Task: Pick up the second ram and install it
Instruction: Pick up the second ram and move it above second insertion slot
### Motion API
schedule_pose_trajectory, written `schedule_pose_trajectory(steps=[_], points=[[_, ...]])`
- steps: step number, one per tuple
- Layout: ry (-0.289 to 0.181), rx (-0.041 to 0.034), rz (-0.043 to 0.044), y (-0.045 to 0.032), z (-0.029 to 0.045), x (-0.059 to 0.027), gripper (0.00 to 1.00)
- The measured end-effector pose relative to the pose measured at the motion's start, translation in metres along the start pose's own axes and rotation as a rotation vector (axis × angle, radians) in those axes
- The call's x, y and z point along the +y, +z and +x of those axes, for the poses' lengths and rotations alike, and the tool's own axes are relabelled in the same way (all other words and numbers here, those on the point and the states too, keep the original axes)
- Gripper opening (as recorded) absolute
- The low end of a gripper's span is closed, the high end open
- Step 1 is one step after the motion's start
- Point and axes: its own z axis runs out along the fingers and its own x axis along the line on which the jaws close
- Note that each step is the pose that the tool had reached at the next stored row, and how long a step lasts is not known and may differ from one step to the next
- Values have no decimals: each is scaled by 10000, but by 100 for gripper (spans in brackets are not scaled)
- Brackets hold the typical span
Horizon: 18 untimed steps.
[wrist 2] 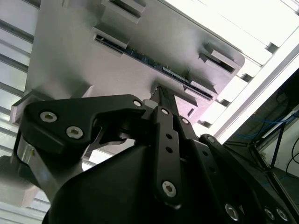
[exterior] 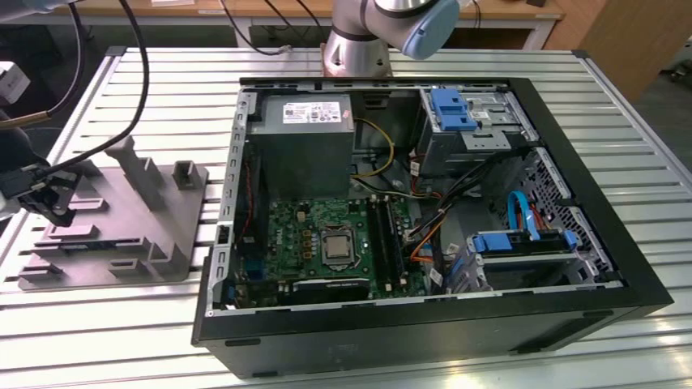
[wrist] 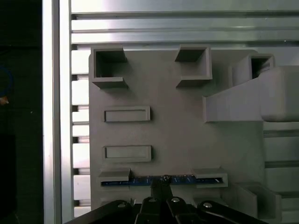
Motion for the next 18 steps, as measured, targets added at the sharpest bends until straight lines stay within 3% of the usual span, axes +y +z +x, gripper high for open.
schedule_pose_trajectory(steps=[3,7,10,16,17,18], points=[[0,0,3,0,0,0,10],[-3,11,139,12,0,-1,10],[-3,11,157,58,1,-2,10],[-23,11,161,62,1,-3,10],[-100,12,157,66,1,-3,10],[-551,29,148,77,2,-3,10]])
